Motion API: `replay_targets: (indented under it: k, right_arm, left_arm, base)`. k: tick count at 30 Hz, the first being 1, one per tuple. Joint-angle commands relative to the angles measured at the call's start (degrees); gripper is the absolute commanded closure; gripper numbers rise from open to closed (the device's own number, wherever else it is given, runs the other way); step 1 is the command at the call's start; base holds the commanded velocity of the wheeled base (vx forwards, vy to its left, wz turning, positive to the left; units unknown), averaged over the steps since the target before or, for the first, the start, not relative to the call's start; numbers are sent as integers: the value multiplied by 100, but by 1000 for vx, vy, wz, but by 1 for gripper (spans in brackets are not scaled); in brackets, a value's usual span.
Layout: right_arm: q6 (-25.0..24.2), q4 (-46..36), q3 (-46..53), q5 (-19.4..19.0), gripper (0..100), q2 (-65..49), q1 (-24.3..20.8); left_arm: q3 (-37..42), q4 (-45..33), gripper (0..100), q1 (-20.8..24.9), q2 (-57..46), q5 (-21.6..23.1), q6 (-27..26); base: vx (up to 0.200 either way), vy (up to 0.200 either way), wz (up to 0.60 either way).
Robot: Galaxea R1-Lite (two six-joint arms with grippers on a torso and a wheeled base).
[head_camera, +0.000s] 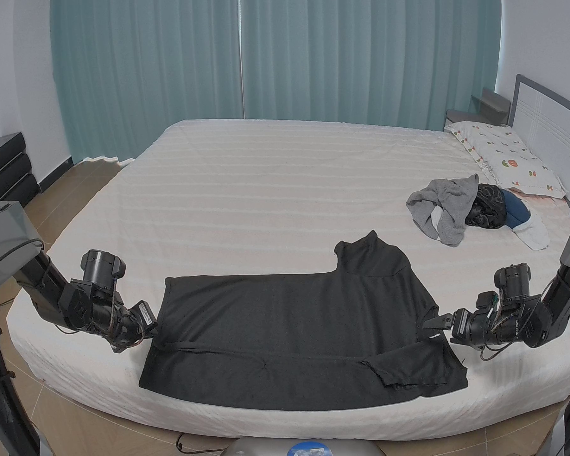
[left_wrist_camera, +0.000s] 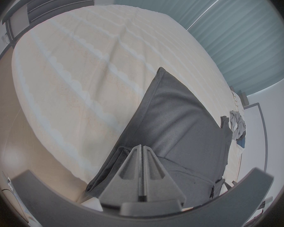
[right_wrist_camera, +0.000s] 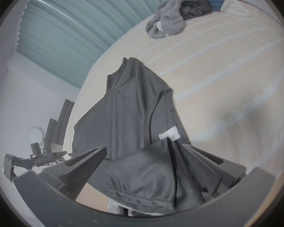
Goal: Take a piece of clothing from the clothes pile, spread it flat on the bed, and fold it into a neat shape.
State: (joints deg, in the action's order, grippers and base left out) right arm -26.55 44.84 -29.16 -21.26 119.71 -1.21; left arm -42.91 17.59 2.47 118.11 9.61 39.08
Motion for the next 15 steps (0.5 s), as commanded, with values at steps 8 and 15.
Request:
replay_targets:
  k: [8, 15]
  right_arm:
    - [27, 1159, 288, 17, 0, 465, -29]
    - [27, 1229, 262, -203, 0, 597, -38]
  left_arm:
    - [55, -72, 100, -98, -271, 6, 3]
    - [-33, 7, 100, -186, -17, 50, 3]
  base:
    - [0, 0, 0]
    - [0, 0, 0]
